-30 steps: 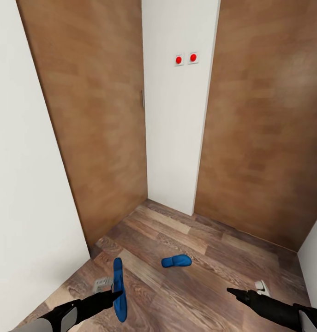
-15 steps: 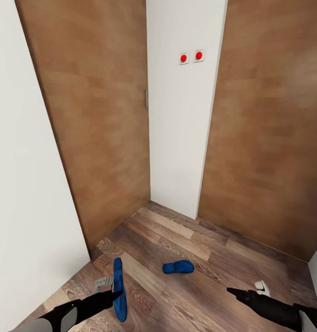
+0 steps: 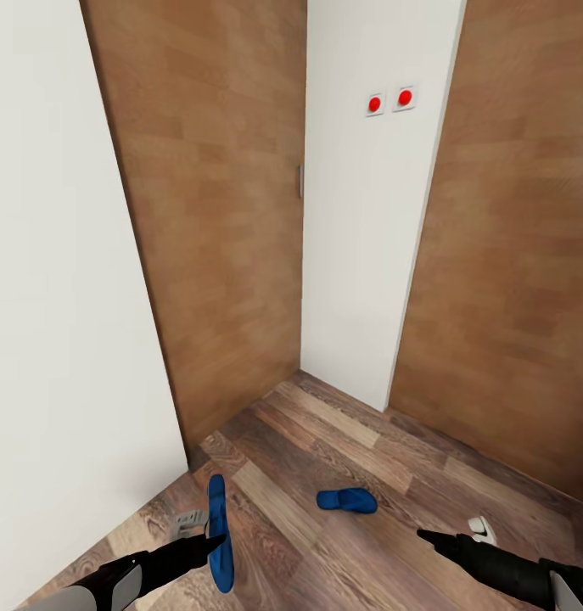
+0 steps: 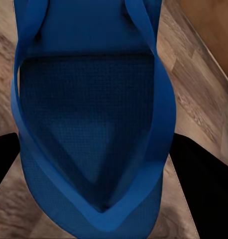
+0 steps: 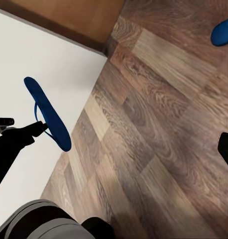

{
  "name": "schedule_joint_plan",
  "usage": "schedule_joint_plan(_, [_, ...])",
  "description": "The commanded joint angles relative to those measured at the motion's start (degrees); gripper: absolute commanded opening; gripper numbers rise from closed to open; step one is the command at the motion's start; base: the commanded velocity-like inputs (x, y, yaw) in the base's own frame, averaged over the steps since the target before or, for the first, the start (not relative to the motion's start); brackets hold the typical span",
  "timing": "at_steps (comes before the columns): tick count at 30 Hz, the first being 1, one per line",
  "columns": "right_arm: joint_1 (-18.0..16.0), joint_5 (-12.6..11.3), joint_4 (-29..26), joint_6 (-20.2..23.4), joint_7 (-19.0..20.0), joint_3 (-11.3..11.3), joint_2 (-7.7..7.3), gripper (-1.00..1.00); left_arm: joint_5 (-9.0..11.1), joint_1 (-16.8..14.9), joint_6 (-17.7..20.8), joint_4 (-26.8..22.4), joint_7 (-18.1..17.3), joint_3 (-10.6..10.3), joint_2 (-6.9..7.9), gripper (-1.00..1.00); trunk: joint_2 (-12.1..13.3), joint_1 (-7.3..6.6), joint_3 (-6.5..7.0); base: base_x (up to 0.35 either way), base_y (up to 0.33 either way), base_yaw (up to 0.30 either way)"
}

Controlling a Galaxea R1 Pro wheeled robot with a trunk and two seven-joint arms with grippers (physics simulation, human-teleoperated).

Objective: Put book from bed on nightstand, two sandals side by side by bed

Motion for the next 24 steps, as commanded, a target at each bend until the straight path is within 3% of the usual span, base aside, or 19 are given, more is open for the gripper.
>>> schedule_joint_plan(1, [0.0, -0.3, 0.0, 0.4, 0.0, 0.0, 0.0, 1.0, 0.0, 0.0, 0.1, 0.0, -0.2, 0.2, 0.01, -1.0, 0.0, 0.0, -0.06, 0.114, -0.239, 0.04])
schedule_joint_plan(12, [0.0, -0.3, 0.0, 0.4, 0.1, 0.0, 0.0, 1.0, 0.0, 0.0, 0.1, 0.0, -0.2, 0.3, 0.01, -1.0, 0.0, 0.0, -0.06, 0.045, -0.059, 0.007])
schedule_joint_plan(24, [0.0, -0.3, -0.1, 0.4, 0.1, 0.0, 0.0, 1.0, 0.0, 0.0, 0.1, 0.0, -0.2, 0.3, 0.01, -1.0, 0.0, 0.0, -0.06, 0.239, -0.001, 0.0])
